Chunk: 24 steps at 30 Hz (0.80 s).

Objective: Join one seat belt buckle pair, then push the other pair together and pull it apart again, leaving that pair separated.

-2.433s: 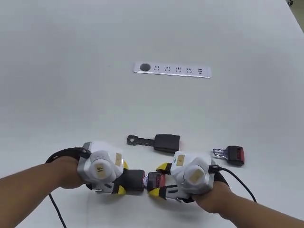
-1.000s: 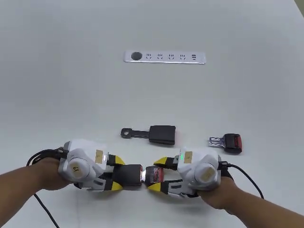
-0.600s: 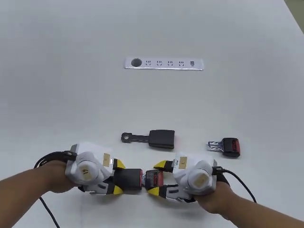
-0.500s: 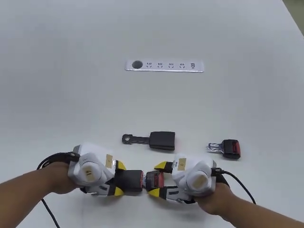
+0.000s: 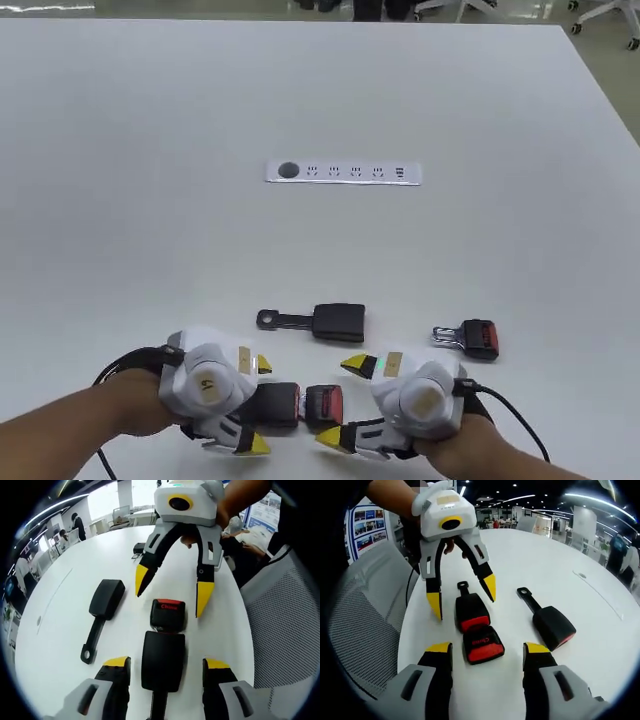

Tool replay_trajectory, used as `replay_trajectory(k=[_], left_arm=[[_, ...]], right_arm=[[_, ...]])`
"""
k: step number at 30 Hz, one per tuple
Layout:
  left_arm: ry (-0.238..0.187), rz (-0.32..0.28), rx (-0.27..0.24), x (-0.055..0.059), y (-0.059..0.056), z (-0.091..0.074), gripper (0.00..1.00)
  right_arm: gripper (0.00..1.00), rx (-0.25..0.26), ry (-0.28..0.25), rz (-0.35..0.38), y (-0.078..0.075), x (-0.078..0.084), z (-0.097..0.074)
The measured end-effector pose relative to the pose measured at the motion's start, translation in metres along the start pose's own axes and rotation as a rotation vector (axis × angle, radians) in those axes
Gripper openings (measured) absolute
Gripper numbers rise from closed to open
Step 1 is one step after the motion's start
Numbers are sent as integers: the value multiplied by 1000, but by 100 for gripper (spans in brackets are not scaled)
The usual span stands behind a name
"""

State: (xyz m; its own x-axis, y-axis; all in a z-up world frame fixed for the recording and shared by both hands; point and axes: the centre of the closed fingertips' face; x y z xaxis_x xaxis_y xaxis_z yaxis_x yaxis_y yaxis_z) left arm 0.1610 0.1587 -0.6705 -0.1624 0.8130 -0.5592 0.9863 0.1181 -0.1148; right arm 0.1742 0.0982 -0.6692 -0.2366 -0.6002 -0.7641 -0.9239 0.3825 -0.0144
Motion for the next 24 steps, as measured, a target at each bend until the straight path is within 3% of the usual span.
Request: replay_trajectory(k=[7, 14, 20, 24], left_arm=[[-42, 15, -50, -27, 6, -11, 66], [-79, 21, -92, -57, 20, -20, 71], [-123, 19, -101, -80, 31, -23, 75], [-125, 35, -104, -92, 37, -24, 76]], right_arm=[[57, 39, -56, 7, -8, -11, -35], [59, 53, -69, 10, -21, -6, -66], [62, 105, -70, 9, -51, 6, -92], [64, 147, -64, 28, -77, 11, -114]])
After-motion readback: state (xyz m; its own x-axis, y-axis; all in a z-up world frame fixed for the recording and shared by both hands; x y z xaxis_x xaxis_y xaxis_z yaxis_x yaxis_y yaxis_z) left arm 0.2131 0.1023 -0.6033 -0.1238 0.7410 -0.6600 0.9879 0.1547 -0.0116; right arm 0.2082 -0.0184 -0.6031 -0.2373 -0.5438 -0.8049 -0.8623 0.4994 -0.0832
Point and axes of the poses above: the centre of the closed fingertips' face, and the gripper's own axes: z roughly forward along the fingers, y roughly to its left, x roughly out of its underside, and after that the axes turned 6 degrees about x, right-handed
